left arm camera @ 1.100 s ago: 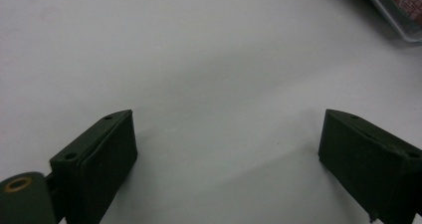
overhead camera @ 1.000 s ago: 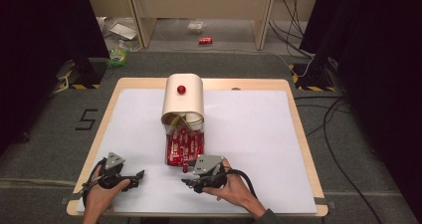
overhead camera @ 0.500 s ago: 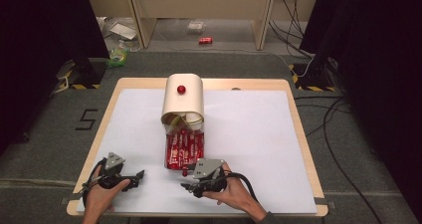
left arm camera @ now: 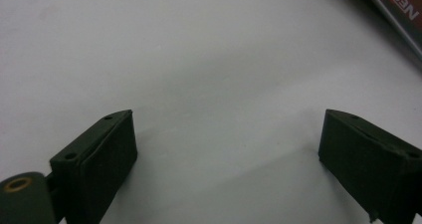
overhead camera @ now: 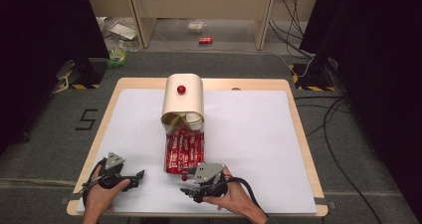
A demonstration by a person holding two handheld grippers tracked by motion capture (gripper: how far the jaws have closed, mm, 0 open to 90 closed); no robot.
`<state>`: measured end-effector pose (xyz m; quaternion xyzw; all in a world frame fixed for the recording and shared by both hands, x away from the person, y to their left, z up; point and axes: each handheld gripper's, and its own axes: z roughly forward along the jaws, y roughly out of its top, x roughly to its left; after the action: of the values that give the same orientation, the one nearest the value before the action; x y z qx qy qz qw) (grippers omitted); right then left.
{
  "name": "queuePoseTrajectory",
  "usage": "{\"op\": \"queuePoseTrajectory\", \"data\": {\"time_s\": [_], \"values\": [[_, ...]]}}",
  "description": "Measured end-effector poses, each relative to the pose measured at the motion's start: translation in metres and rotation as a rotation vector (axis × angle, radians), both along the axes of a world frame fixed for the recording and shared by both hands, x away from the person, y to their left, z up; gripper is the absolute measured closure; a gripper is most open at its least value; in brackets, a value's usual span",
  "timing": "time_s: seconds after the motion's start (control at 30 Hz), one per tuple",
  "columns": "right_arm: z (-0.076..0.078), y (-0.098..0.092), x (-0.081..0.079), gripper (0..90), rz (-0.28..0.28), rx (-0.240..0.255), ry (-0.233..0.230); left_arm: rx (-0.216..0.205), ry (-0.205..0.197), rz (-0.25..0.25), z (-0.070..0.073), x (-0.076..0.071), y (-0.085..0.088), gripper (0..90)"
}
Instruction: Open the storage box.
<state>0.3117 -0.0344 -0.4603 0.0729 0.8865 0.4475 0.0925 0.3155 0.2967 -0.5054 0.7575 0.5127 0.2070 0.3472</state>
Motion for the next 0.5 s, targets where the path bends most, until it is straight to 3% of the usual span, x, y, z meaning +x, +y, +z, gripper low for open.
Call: {"op": "queuePoseTrajectory", "data": {"time_s": [0.5], "values": [[0.001,-0.0004,-0.0098,40.5,0.017,-0.002,0.008,-0.001,0.0,0.0,0.0,0.0,0.0001,7.5]]}}
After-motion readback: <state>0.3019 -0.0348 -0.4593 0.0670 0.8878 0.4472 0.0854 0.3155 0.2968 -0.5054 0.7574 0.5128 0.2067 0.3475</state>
